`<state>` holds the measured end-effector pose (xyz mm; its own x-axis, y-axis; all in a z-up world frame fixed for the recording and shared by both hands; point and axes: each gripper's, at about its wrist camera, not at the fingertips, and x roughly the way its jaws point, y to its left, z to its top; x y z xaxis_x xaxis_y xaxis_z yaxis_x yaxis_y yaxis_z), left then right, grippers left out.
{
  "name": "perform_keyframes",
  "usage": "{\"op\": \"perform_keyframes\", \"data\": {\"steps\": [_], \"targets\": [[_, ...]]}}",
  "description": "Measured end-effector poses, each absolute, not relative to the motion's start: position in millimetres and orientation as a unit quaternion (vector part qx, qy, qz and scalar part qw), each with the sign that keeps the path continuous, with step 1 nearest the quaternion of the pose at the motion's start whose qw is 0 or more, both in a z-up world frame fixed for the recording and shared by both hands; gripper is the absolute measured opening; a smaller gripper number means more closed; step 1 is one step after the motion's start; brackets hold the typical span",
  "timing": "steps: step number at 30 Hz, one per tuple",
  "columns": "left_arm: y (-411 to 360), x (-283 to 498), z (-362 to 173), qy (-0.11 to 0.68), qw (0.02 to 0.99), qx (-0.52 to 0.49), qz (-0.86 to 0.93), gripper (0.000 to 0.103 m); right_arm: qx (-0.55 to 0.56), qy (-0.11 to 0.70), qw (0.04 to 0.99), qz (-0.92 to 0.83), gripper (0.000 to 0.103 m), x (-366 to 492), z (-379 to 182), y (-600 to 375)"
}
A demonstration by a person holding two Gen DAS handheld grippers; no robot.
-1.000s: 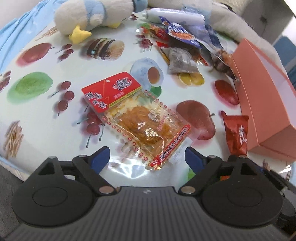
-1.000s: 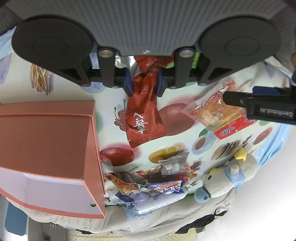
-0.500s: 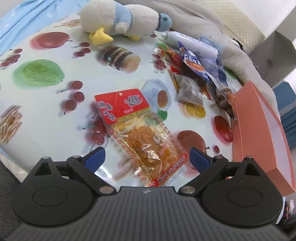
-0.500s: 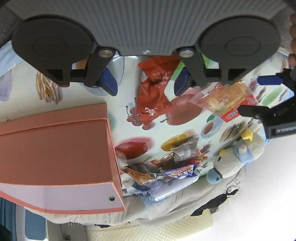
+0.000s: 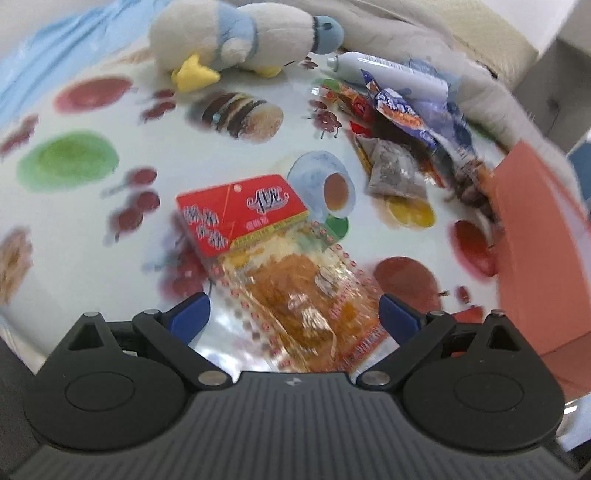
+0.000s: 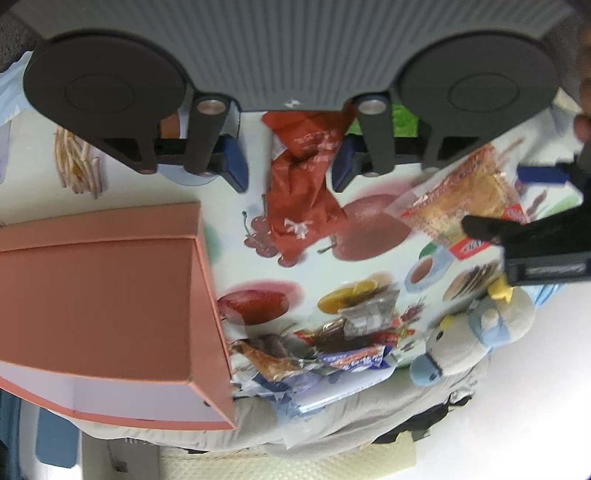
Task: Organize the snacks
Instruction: 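Lift both held packets and carry them over the pink box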
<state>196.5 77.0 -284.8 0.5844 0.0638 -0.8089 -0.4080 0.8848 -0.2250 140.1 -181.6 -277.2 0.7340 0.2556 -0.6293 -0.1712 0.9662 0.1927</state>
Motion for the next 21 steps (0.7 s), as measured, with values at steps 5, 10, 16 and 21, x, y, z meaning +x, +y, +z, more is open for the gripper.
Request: {"op": "perform_keyframes", "data": {"steps": [5,10,16,21], "targets": [[64.7,214.0,-292.8,0.454,0.871,-0.127,0.14,0.1,0.048,0.339,0.933,0.114,0.035,139.0,-279.4,-184.3],[49.3,217.6,-301.4,0.456,0.876,-0.057,0.146,0.096,0.027,0.334,0.935,0.118,0.035,137.8,-281.1,-186.8],[40.7,216.0,-299.8,0.455,0.881,-0.045,0.12,0.077,0.011,0.332,0.935,0.12,0.035,139.8,-282.0,-184.1],[35.7,214.6,-296.6,0.455,0.882,-0.051,0.112,0.057,0.008,0.333,0.935,0.124,0.035,150.2,-281.6,-182.1]]}}
